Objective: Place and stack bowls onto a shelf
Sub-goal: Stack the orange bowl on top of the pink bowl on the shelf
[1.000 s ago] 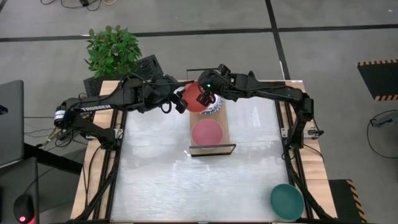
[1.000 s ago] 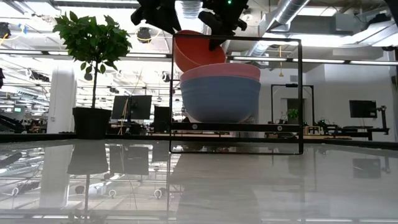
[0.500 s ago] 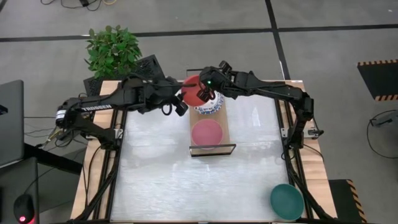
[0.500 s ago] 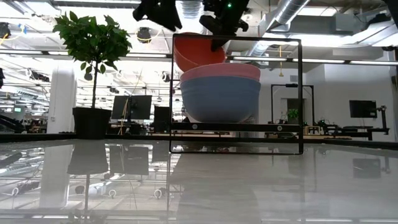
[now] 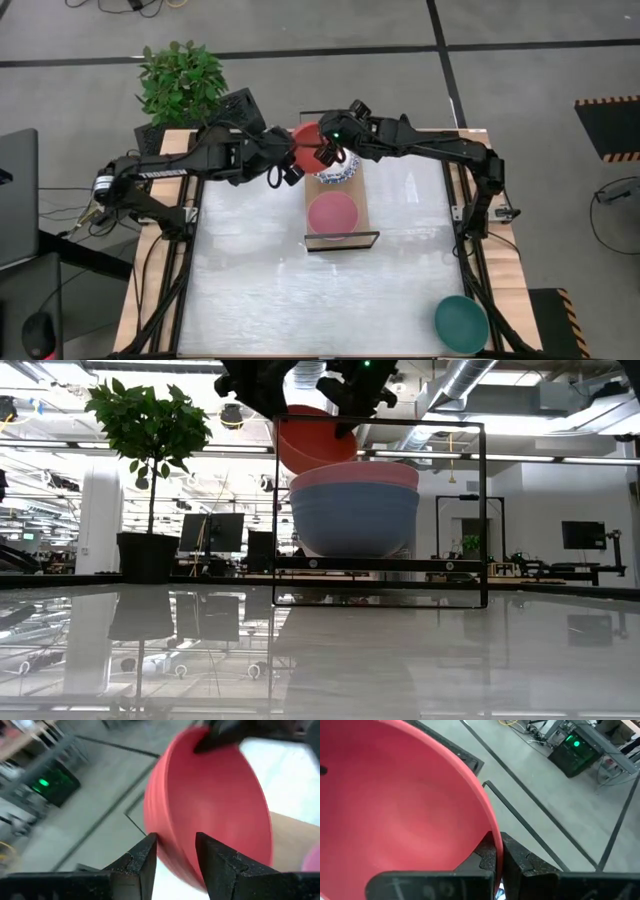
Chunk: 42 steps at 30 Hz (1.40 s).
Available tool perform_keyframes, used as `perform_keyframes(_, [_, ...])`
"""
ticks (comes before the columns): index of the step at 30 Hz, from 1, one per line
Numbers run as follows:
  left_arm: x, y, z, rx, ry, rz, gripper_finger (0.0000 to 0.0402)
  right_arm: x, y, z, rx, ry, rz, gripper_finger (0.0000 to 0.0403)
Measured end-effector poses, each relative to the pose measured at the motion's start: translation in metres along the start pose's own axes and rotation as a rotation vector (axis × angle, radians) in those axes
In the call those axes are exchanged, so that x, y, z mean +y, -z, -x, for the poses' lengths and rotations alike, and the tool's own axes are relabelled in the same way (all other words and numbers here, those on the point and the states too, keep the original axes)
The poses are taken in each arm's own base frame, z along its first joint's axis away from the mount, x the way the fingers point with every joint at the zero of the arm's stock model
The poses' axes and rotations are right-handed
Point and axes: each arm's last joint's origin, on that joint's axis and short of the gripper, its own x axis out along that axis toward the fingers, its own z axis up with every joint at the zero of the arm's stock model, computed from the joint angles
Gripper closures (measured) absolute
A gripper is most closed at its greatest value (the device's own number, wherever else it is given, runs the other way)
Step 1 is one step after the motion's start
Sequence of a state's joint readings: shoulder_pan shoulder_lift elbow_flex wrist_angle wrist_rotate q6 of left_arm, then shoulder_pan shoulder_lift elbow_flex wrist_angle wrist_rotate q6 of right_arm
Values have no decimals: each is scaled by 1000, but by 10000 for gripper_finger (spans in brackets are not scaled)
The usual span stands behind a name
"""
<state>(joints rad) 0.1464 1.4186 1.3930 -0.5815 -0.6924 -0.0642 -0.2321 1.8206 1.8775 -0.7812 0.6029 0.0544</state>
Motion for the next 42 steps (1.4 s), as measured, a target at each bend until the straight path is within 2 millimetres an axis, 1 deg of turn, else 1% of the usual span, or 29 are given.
perform_keyframes(5, [-2,-1,3,-15,-103,-90,278,1,-1,1,-14,-3,-7,372])
perform_keyframes(8, [-2,-1,4,-14,-105,-125,278,4,-2,2,-20,-4,1,372])
perform_keyframes(13, [-2,-2,3,-20,-111,-129,284,7,-4,5,-48,-12,14,372])
perform_keyframes(15, [-1,-2,3,-21,-122,-141,305,7,-5,5,-57,-9,17,372])
perform_keyframes(19, [0,-3,3,-23,-154,-137,379,7,-6,5,-61,-9,19,372])
perform_keyframes(20, [1,-3,3,-24,-163,-138,387,7,-6,5,-61,-9,18,372])
perform_keyframes(25, [2,-3,3,-24,-204,-145,396,6,-7,3,-73,-16,9,366])
perform_keyframes(27, [2,-3,3,-23,-207,-148,399,6,-7,3,-74,-21,14,351])
perform_keyframes(30, [2,-2,3,-18,-200,-160,401,8,-8,4,-80,-62,30,312])
perform_keyframes(33, [0,-1,3,-13,-178,-172,401,12,-9,6,-89,-83,33,255])
perform_keyframes(37, [1,-2,4,-14,-169,-173,401,10,-7,10,-77,-72,36,180])
perform_keyframes(39, [3,-1,7,-12,-152,-156,401,9,-6,18,-70,-86,41,156])
perform_keyframes(42, [11,2,12,15,-148,-106,401,4,-3,38,-52,-115,61,145])
